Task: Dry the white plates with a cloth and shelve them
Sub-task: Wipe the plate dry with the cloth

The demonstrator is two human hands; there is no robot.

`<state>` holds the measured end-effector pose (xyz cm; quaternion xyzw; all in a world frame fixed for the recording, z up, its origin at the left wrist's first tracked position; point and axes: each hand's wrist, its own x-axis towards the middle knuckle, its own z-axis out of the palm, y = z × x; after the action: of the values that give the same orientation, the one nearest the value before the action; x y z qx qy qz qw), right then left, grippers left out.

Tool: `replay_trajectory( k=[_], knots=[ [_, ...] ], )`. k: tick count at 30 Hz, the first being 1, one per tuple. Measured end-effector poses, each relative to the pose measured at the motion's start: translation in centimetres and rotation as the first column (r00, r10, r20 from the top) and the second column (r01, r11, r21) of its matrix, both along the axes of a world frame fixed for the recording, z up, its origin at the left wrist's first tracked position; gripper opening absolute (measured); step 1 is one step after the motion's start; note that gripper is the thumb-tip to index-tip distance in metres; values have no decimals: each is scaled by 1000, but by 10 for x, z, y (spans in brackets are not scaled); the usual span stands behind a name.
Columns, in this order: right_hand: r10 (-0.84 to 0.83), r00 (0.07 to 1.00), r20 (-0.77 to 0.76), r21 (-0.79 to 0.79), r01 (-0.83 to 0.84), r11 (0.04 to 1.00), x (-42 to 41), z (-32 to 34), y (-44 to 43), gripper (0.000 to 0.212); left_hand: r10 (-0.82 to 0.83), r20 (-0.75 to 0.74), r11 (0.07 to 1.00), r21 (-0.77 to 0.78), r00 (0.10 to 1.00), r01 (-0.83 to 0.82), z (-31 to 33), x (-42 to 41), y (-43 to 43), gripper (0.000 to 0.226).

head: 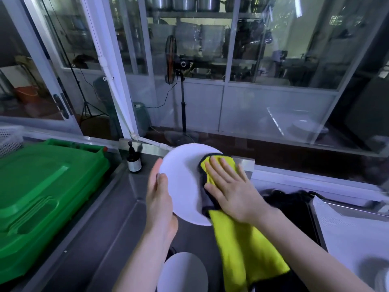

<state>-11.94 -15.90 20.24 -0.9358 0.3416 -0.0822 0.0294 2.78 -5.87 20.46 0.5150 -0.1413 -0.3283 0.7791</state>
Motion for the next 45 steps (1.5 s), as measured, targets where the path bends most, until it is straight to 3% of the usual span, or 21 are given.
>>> replay_trajectory(
  k=[3, 6, 11, 15, 20, 22, 26, 31, 33, 37, 40, 43, 45],
  knots=[
    [230, 972, 46, 121, -234, 965, 1, -10, 33, 63, -45, 2, 999, -16, 999, 45, -5, -3, -3, 37],
    [285, 950, 127, 148, -302, 942, 19, -7, 37, 56, -107, 56, 994, -14, 993, 108, -8, -14, -6, 33],
    [129, 974, 188, 65, -143, 988, 46, 5, 9, 58, -103, 56, 993, -44, 993, 105, -11, -19, -7, 28],
    [-68, 979, 193, 106, 48, 993, 52, 8, 2, 59, -38, 55, 998, -44, 998, 40, -8, -11, -7, 35],
    [258, 959, 120, 85, -269, 959, 29, -6, 46, 66, -1, 94, 1000, -29, 996, 4, -7, 4, 0, 34],
    [290, 951, 110, 66, -298, 952, 24, -9, 51, 68, -25, 122, 1000, -14, 992, 27, -9, 3, 2, 35],
    [163, 972, 172, 48, -174, 984, 32, -1, 30, 64, -109, 75, 993, -32, 991, 111, -10, -11, 2, 36],
    [-21, 961, 275, -49, 36, 998, 36, 12, -17, 65, -74, 139, 997, 15, 987, 73, -7, -10, 10, 41],
    [-133, 931, 339, 52, 123, 991, 33, 17, -31, 66, -74, 140, 997, 18, 987, 72, -5, -5, 13, 39],
    [-340, 778, 529, 416, 112, 903, 20, 14, -33, 58, -7, 110, 1000, 0, 994, 7, -2, 3, 15, 35],
    [-538, 513, 669, 634, -15, 774, 5, -1, -14, 44, 34, 103, 999, -31, 994, -31, -5, 7, 13, 35],
    [-714, 202, 671, 742, -184, 645, 4, -26, 22, 36, 73, 77, 997, -24, 994, -72, -9, 6, 7, 35],
    [-761, 117, 638, 764, -227, 604, 8, -36, 38, 38, 95, 85, 995, -10, 992, -94, -12, 3, 4, 35]
  ],
)
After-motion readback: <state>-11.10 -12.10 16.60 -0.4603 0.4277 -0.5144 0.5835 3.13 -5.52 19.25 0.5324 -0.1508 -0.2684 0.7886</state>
